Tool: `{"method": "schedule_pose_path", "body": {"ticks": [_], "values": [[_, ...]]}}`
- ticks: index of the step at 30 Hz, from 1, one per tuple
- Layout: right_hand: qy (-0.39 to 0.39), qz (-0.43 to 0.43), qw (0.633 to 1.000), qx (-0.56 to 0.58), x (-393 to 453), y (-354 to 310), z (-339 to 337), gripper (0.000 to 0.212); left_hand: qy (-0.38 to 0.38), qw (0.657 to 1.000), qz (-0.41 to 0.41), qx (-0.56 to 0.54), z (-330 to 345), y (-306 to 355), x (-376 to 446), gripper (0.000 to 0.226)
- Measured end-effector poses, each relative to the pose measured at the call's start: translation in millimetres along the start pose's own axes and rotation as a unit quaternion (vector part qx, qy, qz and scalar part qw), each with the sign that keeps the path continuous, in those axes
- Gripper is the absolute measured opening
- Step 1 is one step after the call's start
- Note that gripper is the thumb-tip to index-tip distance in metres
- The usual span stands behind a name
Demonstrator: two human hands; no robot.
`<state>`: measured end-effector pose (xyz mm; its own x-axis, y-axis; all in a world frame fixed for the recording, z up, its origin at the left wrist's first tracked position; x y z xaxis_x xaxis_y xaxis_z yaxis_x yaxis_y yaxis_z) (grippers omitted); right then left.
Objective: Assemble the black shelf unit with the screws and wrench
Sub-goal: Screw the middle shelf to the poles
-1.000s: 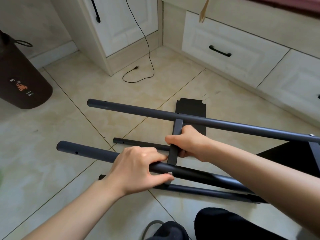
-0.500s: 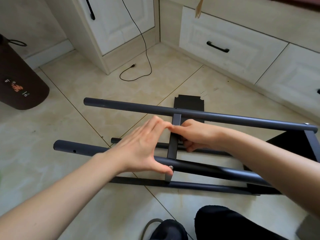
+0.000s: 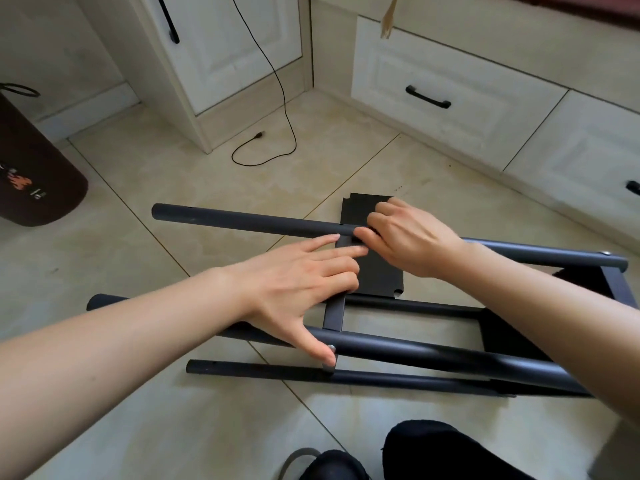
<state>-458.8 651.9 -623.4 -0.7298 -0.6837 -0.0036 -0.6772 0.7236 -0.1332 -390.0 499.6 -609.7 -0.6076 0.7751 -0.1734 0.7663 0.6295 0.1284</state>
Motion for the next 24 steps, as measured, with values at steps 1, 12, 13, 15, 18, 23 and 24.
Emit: {"method": "schedule_pose_path", "body": {"ticks": [1,12,13,15,18,23,24], "values": [[0.006,-0.005,1.0,0.005,-1,1,2,0.055,0.006,1.0,0.005,0.007,-1,1,2,0.088],[0.037,-0.039,0.999,-0.008,-5,-1,3,0.054,0.017,0.999,-0.012,0.04,3,7,-5,0.087],[0.041,-0.045,0.998,-0.005,-5,-1,3,0.053,0.011,0.999,-0.018,0.039,3,6,-4,0.087],[0.045,-0.046,0.998,0.0,-5,-1,2,0.055,-0.004,0.999,-0.039,0.027,6,2,-6,0.089],[0.053,-0.054,0.997,0.008,-5,-2,1,0.053,-0.014,0.995,-0.097,-0.031,11,-4,-13,0.108],[0.057,-0.055,0.997,0.017,-6,-7,-1,0.047,-0.042,0.97,-0.208,-0.114,20,-12,-21,0.142],[0.058,-0.05,0.996,0.035,-7,-7,-3,0.044,-0.053,0.968,-0.219,-0.115,22,-13,-22,0.143]]}}
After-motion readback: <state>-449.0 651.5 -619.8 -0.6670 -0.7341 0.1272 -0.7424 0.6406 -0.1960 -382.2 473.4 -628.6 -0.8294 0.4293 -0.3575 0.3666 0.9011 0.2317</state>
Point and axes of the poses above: each hand's wrist, its own x-axis towards the middle knuckle, its own z-axis out of the palm, y = z × x, the point moved 5 cm from there along x, towards the middle knuckle, and after that the axes turned 11 degrees about -z, right-handed, at the moved point
